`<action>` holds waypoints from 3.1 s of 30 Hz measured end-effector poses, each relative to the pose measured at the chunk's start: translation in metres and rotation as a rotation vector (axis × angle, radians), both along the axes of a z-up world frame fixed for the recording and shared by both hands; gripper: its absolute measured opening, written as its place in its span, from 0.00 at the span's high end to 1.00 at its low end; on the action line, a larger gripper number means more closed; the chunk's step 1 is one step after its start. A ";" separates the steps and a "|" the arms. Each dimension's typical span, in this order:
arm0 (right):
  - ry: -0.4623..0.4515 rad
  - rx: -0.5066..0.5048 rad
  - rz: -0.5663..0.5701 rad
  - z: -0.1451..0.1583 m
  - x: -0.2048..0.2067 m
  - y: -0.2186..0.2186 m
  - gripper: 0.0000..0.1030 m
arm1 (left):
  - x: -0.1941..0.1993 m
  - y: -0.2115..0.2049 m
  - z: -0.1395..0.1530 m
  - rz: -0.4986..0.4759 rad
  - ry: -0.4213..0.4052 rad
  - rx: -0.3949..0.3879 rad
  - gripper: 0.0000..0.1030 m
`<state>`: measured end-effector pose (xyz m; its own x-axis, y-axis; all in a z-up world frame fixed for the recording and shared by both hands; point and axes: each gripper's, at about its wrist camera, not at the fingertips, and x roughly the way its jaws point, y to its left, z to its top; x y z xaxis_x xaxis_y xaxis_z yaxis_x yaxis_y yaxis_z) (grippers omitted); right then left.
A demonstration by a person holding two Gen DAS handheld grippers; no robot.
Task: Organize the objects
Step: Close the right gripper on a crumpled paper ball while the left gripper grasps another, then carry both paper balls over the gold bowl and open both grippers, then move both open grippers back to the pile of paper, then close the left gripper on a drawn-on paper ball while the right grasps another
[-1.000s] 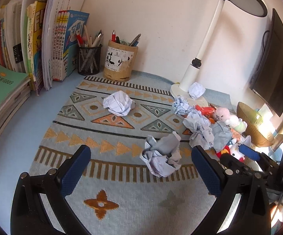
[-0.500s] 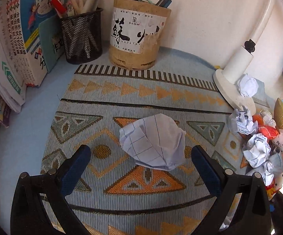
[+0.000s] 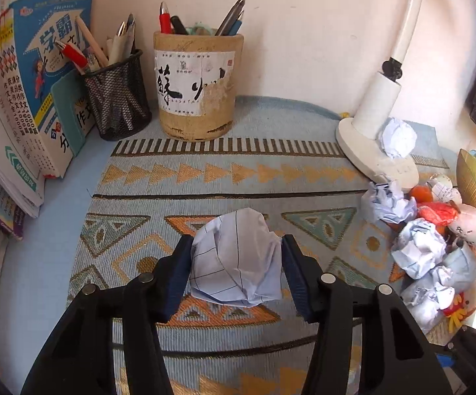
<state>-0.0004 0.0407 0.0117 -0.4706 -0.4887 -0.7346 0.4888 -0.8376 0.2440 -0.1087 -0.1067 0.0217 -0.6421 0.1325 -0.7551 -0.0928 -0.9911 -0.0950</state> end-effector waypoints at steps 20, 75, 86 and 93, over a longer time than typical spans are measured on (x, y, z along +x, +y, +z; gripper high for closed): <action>0.081 -0.113 -0.878 0.100 0.007 0.394 0.39 | 0.036 0.296 0.108 -0.381 0.168 0.139 0.51; 0.179 0.090 -0.387 0.004 0.023 0.199 0.08 | 0.136 0.098 -0.005 0.075 0.149 0.066 0.01; 0.145 0.084 -0.166 0.046 0.012 0.146 0.33 | 0.100 0.108 0.007 -0.165 0.041 0.074 0.01; 0.041 0.077 -0.163 0.029 -0.041 0.116 0.38 | 0.062 0.134 -0.005 -0.247 -0.013 0.007 0.18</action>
<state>-0.0417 0.1571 0.0407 -0.5695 -0.3464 -0.7454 0.3529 -0.9221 0.1589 -0.0471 0.0269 0.0172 -0.5801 0.2896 -0.7613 -0.3307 -0.9379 -0.1047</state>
